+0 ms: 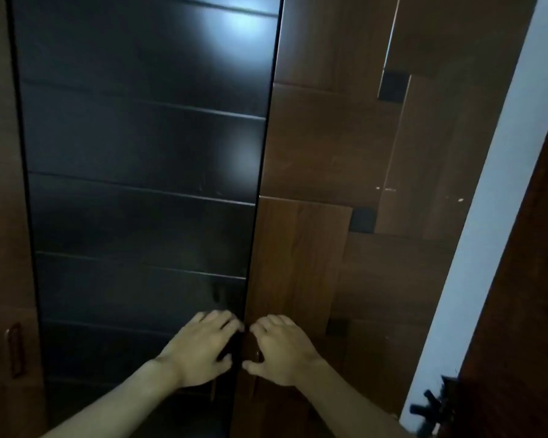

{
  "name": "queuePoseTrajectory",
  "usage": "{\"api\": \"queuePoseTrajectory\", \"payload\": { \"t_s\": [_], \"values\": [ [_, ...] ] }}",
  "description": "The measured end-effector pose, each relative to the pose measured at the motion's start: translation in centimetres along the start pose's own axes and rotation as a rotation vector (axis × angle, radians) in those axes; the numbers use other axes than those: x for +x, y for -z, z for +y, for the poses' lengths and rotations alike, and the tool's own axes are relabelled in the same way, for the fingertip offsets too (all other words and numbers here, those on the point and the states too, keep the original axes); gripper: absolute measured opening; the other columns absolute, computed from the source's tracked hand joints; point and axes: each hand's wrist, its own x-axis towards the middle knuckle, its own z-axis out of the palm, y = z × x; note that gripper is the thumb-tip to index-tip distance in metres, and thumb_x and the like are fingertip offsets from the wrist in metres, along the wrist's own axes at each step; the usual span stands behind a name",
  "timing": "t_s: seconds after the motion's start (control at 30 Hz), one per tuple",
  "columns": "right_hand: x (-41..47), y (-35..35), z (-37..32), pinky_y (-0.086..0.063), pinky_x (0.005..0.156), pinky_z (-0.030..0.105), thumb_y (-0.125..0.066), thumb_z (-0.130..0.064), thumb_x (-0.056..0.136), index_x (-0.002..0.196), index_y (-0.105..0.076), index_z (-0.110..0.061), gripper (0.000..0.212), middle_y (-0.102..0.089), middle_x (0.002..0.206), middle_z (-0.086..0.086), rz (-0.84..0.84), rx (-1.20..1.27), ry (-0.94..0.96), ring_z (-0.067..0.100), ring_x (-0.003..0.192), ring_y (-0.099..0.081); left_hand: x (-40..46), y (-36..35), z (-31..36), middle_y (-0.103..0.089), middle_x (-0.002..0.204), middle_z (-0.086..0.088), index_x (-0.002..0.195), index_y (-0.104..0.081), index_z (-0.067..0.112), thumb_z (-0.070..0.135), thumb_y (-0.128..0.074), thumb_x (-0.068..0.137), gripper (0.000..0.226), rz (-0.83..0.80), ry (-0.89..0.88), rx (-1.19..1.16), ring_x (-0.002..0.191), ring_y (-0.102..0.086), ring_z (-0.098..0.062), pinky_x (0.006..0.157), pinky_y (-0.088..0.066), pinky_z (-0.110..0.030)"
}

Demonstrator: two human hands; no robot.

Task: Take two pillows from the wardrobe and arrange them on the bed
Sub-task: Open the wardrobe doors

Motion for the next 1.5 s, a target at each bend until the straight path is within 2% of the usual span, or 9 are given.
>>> {"api": "queuePoseTrajectory", "payload": {
  "t_s": [0.13,0.33,0.5,0.77,1.17,1.33,1.4,1.43,1.5],
  "values": [
    [1.1,-3.1,-0.7,-0.022,0.122,0.049,-0.057,-0.045,0.1,0.145,-0.047,-0.003,0.062,-0.049,0.146,0.017,-0.142,-0.358,0.135,0.033,0.137,-0.039,-0.2,-4.0,-1.5,-0.024,0.163,-0.011,0.156,-0.023,0.016,0.041,-0.048,0.096,0.07,-0.318,-0.143,0.426,0.15,-0.017,-0.029,0.123,-0.01,-0.048],
    [1.9,-7.2,-1.3,-0.013,0.124,0.054,-0.05,-0.051,0.102,0.149,-0.045,-0.007,0.065,-0.045,0.154,0.015,-0.228,-0.616,0.235,0.032,0.147,-0.031,-0.8,-7.8,-2.6,-0.014,0.166,-0.014,0.157,-0.018,0.011,0.04,-0.049,0.099,0.072,-0.358,-0.234,0.679,0.153,0.001,-0.033,0.121,0.002,-0.056],
    [0.6,-9.0,-2.1,-0.009,0.126,0.056,-0.055,-0.053,0.1,0.159,-0.028,-0.005,0.081,-0.024,0.166,0.018,-0.299,-0.68,0.158,0.035,0.156,-0.011,-2.0,-8.5,-1.4,-0.013,0.166,-0.013,0.158,-0.018,0.011,0.04,-0.049,0.099,0.072,-0.342,-0.178,0.72,0.153,0.003,-0.034,0.121,0.002,-0.057],
    [-2.1,-8.5,-6.3,-0.006,0.125,0.057,-0.052,-0.047,0.104,0.162,-0.024,-0.007,0.075,-0.016,0.17,0.015,-0.407,-0.641,-0.029,0.033,0.158,-0.003,-5.0,-6.9,0.4,-0.009,0.168,-0.011,0.158,-0.017,0.013,0.042,-0.044,0.101,0.069,-0.354,-0.127,0.68,0.154,0.006,-0.032,0.122,0.0,-0.056],
    [-12.8,-7.4,-7.9,-0.005,0.124,0.06,-0.048,-0.047,0.104,0.16,-0.025,-0.003,0.075,-0.02,0.168,0.018,-0.309,-0.685,0.082,0.035,0.157,-0.007,-17.0,-7.0,2.3,-0.022,0.164,-0.017,0.154,-0.03,0.006,0.04,-0.046,0.096,0.068,-0.188,-0.112,0.618,0.153,0.008,-0.035,0.121,0.002,-0.057],
    [-17.9,-7.0,-8.5,-0.007,0.123,0.064,-0.05,-0.048,0.104,0.162,-0.018,-0.002,0.081,-0.012,0.17,0.021,-0.359,-0.668,0.081,0.038,0.157,0.0,-22.3,-5.6,3.8,-0.015,0.165,-0.02,0.155,-0.025,0.006,0.038,-0.042,0.098,0.067,-0.317,0.007,0.741,0.147,0.026,-0.041,0.118,0.006,-0.062],
    [-20.1,-6.7,-9.2,-0.01,0.122,0.066,-0.052,-0.045,0.104,0.162,-0.014,-0.002,0.082,-0.006,0.17,0.023,-0.446,-0.667,0.051,0.041,0.156,0.005,-23.7,-4.4,6.0,-0.025,0.16,-0.025,0.153,-0.029,0.003,0.033,-0.044,0.098,0.065,-0.339,0.069,0.743,0.15,0.007,-0.047,0.118,-0.004,-0.065],
    [-21.3,-6.3,-9.7,-0.011,0.122,0.067,-0.054,-0.043,0.103,0.162,-0.016,-0.003,0.081,-0.005,0.169,0.025,-0.487,-0.636,0.029,0.044,0.156,0.005,-24.1,-3.9,7.5,-0.042,0.148,-0.028,0.146,-0.041,0.002,0.028,-0.051,0.094,0.059,-0.303,0.077,0.712,0.147,-0.017,-0.051,0.114,-0.017,-0.064],
    [-22.9,-5.4,-10.7,-0.018,0.12,0.065,-0.058,-0.041,0.101,0.157,-0.034,-0.006,0.071,-0.02,0.165,0.028,-0.521,-0.502,0.016,0.048,0.153,-0.012,-24.1,-3.6,11.0,-0.062,0.111,-0.019,0.12,-0.062,0.007,0.024,-0.059,0.082,0.042,-0.204,-0.05,0.66,0.111,-0.056,-0.044,0.098,-0.036,-0.054]
  ]
}}
